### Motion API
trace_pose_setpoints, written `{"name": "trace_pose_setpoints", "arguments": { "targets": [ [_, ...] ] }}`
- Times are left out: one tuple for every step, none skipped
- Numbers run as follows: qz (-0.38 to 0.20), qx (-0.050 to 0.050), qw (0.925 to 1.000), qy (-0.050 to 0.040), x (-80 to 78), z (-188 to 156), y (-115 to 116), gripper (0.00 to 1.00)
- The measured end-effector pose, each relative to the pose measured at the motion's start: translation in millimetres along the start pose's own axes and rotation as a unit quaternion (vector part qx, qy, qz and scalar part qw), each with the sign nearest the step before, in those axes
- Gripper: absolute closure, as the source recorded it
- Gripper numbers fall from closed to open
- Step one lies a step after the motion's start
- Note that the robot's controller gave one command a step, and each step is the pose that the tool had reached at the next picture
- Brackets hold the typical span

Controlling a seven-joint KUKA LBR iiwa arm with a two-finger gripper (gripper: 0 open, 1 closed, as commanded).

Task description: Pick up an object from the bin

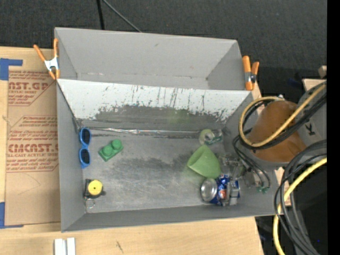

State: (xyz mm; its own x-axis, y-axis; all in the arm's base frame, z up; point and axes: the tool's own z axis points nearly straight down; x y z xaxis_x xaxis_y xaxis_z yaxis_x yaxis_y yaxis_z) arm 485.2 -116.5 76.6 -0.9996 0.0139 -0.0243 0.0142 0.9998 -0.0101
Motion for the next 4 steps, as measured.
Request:
{"name": "trace_pose_setpoints", "arguments": {
  "targets": [
    [-0.003,-0.004,1.0000,0.0036,1.3,2.5,4.4,1.00],
    [-0.004,-0.005,1.0000,0.0075,3.9,5.2,5.3,0.00],
    [-0.004,-0.005,0.9999,0.0081,4.0,4.9,5.6,1.00],
    [-0.013,-0.005,0.9999,0.0075,-2.4,-130.5,42.7,1.00]
  ]
}}
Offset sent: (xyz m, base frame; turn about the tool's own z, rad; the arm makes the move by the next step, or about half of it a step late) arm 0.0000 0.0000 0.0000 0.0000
